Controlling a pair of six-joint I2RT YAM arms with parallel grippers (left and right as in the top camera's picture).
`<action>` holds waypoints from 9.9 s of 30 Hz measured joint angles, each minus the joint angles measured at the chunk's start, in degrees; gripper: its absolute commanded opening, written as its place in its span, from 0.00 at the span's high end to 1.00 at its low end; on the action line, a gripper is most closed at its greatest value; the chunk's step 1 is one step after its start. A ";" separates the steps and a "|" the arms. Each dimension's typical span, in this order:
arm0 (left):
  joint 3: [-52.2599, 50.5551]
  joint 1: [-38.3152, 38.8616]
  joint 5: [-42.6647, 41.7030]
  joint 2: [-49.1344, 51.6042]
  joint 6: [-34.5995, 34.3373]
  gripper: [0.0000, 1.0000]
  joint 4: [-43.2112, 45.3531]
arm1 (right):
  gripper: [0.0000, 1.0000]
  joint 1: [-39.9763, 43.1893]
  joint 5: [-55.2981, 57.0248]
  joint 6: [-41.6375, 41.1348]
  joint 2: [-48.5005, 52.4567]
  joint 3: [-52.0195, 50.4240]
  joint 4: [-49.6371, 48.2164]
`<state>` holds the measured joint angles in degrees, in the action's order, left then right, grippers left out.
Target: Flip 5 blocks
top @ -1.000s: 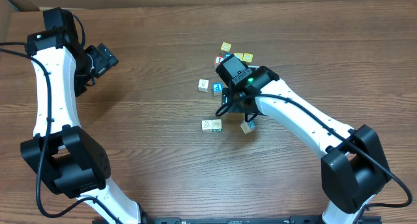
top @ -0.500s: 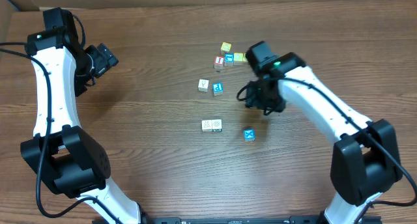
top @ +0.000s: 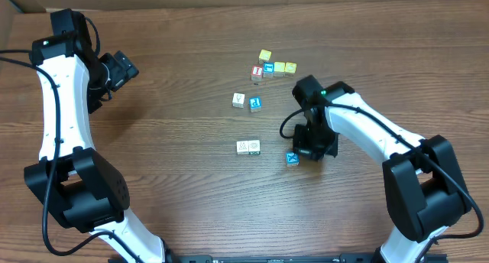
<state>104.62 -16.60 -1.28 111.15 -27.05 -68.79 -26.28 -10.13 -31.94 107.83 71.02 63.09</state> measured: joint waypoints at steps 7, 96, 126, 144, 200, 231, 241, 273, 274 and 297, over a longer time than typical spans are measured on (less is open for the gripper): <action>0.00 0.00 0.02 0.00 0.00 0.00 0.00 | 0.96 -0.02 -6.14 -2.32 0.00 -6.05 -6.32; 0.00 0.00 0.00 0.00 0.00 0.00 0.00 | 0.96 -13.88 3.78 -15.43 -2.89 -8.37 -18.86; 0.00 0.00 0.00 0.00 0.00 0.00 0.00 | 0.96 -13.88 3.50 -17.33 -2.89 -8.90 -27.71; 0.00 0.00 0.00 0.00 0.00 0.01 0.00 | 0.96 -11.65 0.28 -9.42 -9.70 -4.57 -21.84; 0.00 0.00 0.00 0.00 0.00 0.00 0.00 | 0.96 -7.82 3.06 -8.72 -3.19 -5.99 -26.93; 0.00 0.00 0.00 0.00 0.00 0.00 0.00 | 0.96 -7.85 6.32 -7.08 -2.38 -7.69 -31.10; 0.00 0.00 0.00 0.00 0.00 0.00 0.00 | 0.96 -7.82 4.31 -4.15 -2.38 -7.69 -32.11; 0.00 0.11 0.00 0.00 0.00 0.01 0.02 | 0.96 -7.82 1.33 -11.37 -2.38 -7.72 -28.15; 0.00 0.11 0.00 0.00 0.00 0.00 0.00 | 0.96 -7.82 1.29 -11.39 -2.38 -7.72 -28.15; 0.00 0.11 0.00 0.00 0.00 0.00 0.02 | 0.96 -9.70 0.07 -11.52 -2.38 -7.72 -28.94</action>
<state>104.62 -16.49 -1.28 111.15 -27.05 -68.77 -35.99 -10.07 -43.46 105.45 63.31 34.15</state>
